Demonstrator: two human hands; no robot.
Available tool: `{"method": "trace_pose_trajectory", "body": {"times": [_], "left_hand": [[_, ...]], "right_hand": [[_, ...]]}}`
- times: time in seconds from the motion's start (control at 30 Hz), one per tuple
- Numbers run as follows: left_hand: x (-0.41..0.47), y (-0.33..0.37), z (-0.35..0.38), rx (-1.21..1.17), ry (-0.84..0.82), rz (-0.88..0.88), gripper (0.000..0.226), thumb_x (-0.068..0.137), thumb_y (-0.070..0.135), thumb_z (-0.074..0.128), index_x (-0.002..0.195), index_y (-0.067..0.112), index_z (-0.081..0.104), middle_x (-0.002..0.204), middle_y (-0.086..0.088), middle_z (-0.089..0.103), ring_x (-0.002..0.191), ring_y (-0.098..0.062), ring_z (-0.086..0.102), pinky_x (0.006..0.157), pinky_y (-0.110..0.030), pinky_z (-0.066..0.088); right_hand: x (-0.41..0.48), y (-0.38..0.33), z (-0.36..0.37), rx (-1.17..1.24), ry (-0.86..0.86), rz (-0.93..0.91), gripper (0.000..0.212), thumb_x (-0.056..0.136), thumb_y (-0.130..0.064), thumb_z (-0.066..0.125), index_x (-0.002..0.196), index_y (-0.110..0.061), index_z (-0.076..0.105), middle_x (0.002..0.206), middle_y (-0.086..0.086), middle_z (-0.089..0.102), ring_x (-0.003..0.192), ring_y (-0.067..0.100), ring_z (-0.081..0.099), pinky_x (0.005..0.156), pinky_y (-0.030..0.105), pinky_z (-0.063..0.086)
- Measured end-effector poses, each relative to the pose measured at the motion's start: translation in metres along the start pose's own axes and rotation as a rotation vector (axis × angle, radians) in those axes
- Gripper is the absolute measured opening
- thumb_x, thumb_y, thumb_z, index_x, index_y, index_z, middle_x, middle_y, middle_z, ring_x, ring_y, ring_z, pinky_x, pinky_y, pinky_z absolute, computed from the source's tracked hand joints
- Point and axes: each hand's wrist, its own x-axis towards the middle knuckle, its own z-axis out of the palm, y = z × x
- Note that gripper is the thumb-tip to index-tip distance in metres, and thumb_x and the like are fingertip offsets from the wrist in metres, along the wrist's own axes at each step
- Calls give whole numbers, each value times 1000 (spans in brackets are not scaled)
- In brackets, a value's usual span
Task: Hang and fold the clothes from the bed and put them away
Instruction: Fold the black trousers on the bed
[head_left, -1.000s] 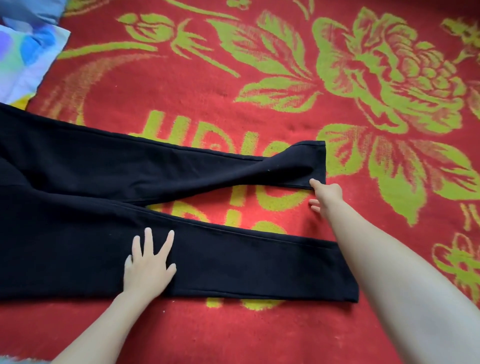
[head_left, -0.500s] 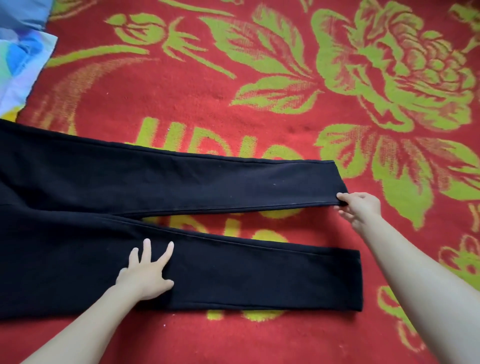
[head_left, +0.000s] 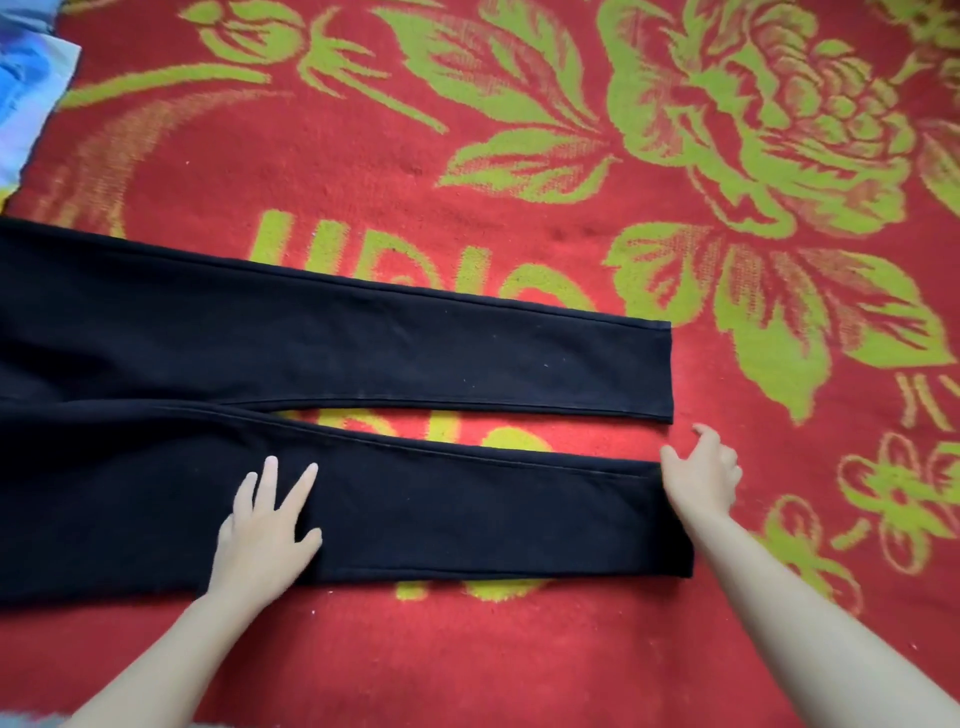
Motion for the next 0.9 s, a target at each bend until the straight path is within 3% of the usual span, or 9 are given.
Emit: {"method": "trace_pose_trajectory", "body": {"times": [0.07,0.2,0.27,0.33,0.43,0.53,0.6,0.7,0.9], "left_hand": [[-17,1,10,-25,119,33,75,84,23,66,148,23,29,156,-15,15,142,-33,16,109,-47,26],[-48,-6,42,123,228,171,65,50,-2,84,112,2,68,119,-32,57,105,-49,57,79,-64,45],[-58,-14,48,193,313,239,39,71,13,61,107,3,69,112,-30,61,99,-46,61,78,-61,44],[-53,-24,47,201,372,252,42,78,19,38,98,4,72,104,-24,67,92,-42,64,78,-57,43],[-34,-32,28,139,459,342,38,81,17,38,84,4,73,82,-15,70,77,-36,68,76,-53,45],[-14,-37,2,33,507,394,11,82,2,59,87,-1,68,73,-16,65,64,-37,65,60,-52,51],[-6,-36,-20,-40,520,334,19,76,-12,69,92,-3,67,74,-18,62,67,-42,62,59,-52,49],[8,-23,-63,-59,623,330,19,82,-5,61,100,-3,66,77,-22,60,70,-44,60,59,-53,46],[69,16,-131,-138,620,268,27,92,1,52,116,8,64,96,-23,58,88,-46,58,77,-54,46]], "right_hand": [[-20,22,8,16,-21,79,56,91,-24,54,142,-13,33,143,21,33,130,38,28,105,46,27],[-62,63,24,-4,-154,69,66,89,-24,60,145,-13,27,139,22,36,127,37,33,101,43,31],[-67,74,24,45,-191,88,67,86,-13,62,144,-15,27,132,22,43,115,35,45,94,41,38],[-63,73,16,165,-257,156,67,84,-5,59,142,-15,28,115,21,56,82,32,57,72,36,49],[-45,67,-7,276,-278,208,65,85,-2,57,142,-15,28,82,15,57,39,20,45,31,17,34],[-24,49,-35,376,-322,232,49,84,1,54,127,-18,42,64,10,46,28,12,33,31,15,27],[-13,31,-52,503,-399,314,29,84,2,49,107,-16,51,57,6,41,26,9,29,35,14,25],[0,1,-70,694,-512,463,20,88,-3,44,80,-14,58,37,-3,39,23,5,31,30,8,25],[30,-44,-73,828,-493,579,23,88,-14,46,67,-15,54,31,-4,37,21,5,34,29,8,30]]}}
